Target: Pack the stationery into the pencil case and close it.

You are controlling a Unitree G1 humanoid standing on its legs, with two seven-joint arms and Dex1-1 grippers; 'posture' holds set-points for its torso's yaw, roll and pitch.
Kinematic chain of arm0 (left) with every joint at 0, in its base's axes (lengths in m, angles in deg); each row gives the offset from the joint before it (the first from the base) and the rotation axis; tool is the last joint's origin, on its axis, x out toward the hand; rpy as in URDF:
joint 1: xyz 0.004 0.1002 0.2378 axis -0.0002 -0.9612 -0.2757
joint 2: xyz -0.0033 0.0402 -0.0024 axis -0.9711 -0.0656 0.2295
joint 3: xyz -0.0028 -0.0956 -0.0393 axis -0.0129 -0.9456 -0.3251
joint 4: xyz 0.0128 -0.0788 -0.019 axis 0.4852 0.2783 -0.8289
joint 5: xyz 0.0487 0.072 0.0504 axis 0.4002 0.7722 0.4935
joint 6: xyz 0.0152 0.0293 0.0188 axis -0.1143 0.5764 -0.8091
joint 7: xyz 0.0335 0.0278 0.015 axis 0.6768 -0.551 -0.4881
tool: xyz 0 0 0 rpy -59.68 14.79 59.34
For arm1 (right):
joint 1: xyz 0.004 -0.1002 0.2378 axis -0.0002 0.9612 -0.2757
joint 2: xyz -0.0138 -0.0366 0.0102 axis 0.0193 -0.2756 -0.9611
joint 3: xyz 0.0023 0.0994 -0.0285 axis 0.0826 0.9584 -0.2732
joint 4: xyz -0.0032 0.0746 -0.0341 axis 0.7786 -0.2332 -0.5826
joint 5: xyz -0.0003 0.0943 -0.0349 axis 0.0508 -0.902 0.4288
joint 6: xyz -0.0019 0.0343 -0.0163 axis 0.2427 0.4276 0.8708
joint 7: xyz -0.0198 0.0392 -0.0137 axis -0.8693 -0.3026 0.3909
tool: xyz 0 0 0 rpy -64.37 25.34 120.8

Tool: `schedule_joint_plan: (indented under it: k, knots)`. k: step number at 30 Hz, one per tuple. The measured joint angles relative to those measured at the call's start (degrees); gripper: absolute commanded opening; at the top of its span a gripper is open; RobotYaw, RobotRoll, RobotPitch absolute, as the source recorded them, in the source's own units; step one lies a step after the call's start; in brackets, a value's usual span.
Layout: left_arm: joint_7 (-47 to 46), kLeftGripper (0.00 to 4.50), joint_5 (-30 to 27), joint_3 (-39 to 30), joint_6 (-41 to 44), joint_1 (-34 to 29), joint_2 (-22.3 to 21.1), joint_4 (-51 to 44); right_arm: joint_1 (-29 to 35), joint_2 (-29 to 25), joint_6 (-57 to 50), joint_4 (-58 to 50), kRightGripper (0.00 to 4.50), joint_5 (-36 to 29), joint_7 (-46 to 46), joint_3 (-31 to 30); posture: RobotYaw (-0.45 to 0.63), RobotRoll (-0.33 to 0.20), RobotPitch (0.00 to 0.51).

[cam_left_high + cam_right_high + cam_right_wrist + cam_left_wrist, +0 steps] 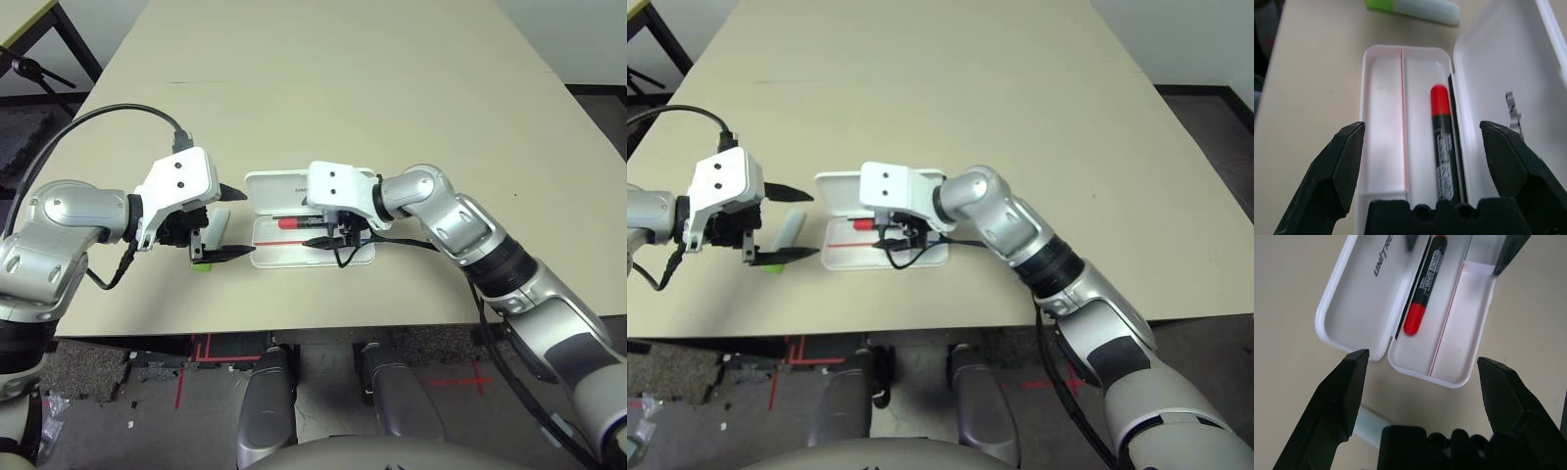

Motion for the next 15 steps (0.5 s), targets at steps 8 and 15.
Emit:
schedule_joint_plan:
  k: [8, 15]
  knots:
    - [-3.44, 4.50, -0.42, -0.26, 8.26, -0.10, -1.03, -1.66, 3.73, -13.59, -5.78, -2.77, 4.46, -10.75, 10.53, 10.20, -0.01, 0.000, 0.200]
    - [-11.09, 4.50, -0.99, -1.45, 20.91, 0.89, -1.24, -3.77, 5.72, -19.77, -6.42, -2.76, 4.46, -13.15, 14.03, 12.78, 0.00, 0.000, 0.211]
